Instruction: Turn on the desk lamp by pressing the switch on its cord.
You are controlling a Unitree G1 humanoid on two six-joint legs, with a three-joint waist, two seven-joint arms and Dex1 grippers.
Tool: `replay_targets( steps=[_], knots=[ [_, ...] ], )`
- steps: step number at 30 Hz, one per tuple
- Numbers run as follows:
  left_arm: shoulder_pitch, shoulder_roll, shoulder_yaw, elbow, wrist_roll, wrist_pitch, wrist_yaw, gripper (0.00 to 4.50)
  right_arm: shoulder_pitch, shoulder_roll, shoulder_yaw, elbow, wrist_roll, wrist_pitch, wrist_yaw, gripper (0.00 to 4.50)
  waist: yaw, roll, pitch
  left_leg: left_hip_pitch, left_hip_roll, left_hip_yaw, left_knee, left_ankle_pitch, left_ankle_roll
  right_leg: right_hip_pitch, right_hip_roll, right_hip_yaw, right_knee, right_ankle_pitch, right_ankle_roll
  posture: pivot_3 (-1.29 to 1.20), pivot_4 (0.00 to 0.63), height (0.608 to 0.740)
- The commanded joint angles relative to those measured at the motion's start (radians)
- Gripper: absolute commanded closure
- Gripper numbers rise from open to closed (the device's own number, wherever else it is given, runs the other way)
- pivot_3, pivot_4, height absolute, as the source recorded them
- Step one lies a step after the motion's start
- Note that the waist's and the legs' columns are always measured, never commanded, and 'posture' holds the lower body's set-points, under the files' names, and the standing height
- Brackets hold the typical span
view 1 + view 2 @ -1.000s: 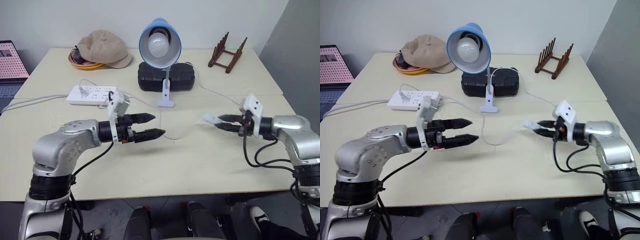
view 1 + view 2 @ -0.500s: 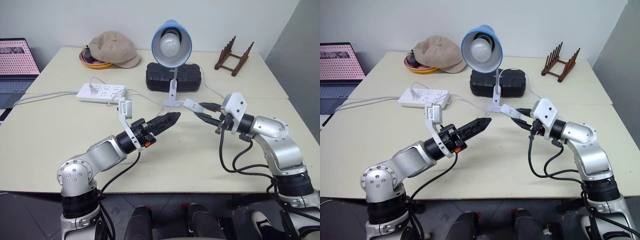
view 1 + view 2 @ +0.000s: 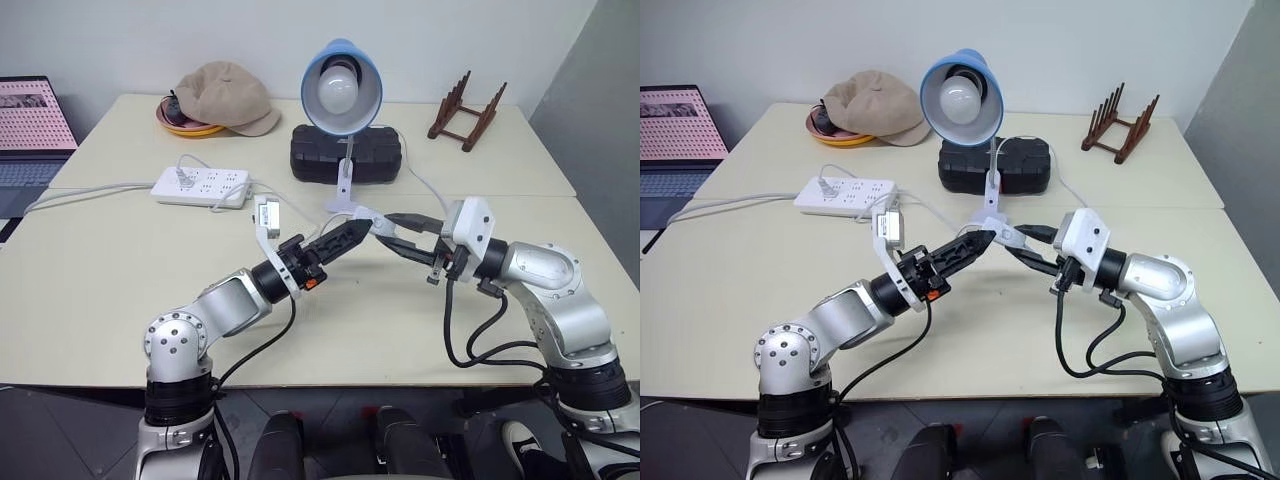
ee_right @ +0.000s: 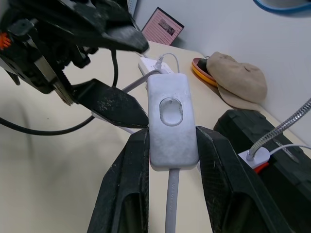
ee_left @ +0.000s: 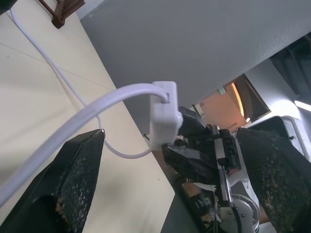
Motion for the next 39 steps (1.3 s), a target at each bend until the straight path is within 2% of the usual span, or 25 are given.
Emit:
replay_targets(
  steps=[1,6,7,8,25,28,39],
  knots=[
    [-0.011,-0.004,-0.017,-0.020,-0.024,-0.016,-0.017,0.00,-0.001,0.002,-0.005,-0.051,0.019,0.007,-0.014,3.45,0.000,0.000,0.000,0.000,0.000,0.000,0.000,0.000,0.000,0.000,0.000,0.000,0.000,0.000,0.000,0.00,0.150,0.740],
    [-0.010,0.010,-0.021,-0.020,-0.022,-0.018,-0.029,0.00,0.000,0.002,-0.002,-0.058,0.018,0.012,-0.017,3.45,0.000,0.000,0.000,0.000,0.000,0.000,-0.001,0.000,0.000,0.000,0.000,0.000,-0.001,0.000,0.000,0.00,0.150,0.740],
    [-0.011,0.011,-0.021,-0.018,-0.023,-0.019,-0.029,0.18,-0.001,0.002,-0.003,-0.057,0.019,0.012,-0.017,3.45,0.000,0.000,0.000,0.000,0.000,0.000,-0.001,0.000,0.000,0.000,0.000,0.000,-0.001,0.000,0.000,0.00,0.150,0.740],
    [-0.011,0.012,-0.021,-0.019,-0.026,-0.020,-0.031,0.18,-0.002,0.002,-0.003,-0.057,0.020,0.011,-0.016,3.45,0.000,0.000,0.000,0.000,0.000,0.000,-0.001,0.000,0.000,0.000,0.000,0.000,-0.001,0.000,0.000,0.00,0.150,0.740],
    [-0.014,0.014,-0.023,-0.019,-0.044,-0.041,-0.023,3.63,0.018,-0.005,0.009,-0.068,0.013,-0.007,-0.005,3.45,0.000,0.000,0.000,-0.001,0.000,0.000,-0.001,0.000,0.000,0.000,0.000,0.000,-0.003,0.000,0.000,0.00,0.150,0.740],
    [-0.009,0.013,-0.025,-0.022,-0.054,-0.045,-0.020,4.10,0.022,-0.006,0.007,-0.065,0.012,-0.011,-0.004,3.45,0.000,0.000,0.000,-0.001,0.000,0.000,-0.001,0.000,0.000,0.000,0.000,0.000,-0.003,0.000,0.000,0.00,0.150,0.740],
    [-0.006,0.026,-0.040,-0.037,-0.039,-0.039,-0.017,4.10,0.020,-0.005,0.007,-0.053,0.011,-0.021,-0.002,3.45,0.000,0.000,0.000,-0.001,0.000,0.000,-0.002,0.000,0.000,-0.001,0.000,0.000,-0.004,0.000,-0.001,0.00,0.150,0.740]
  ],
)
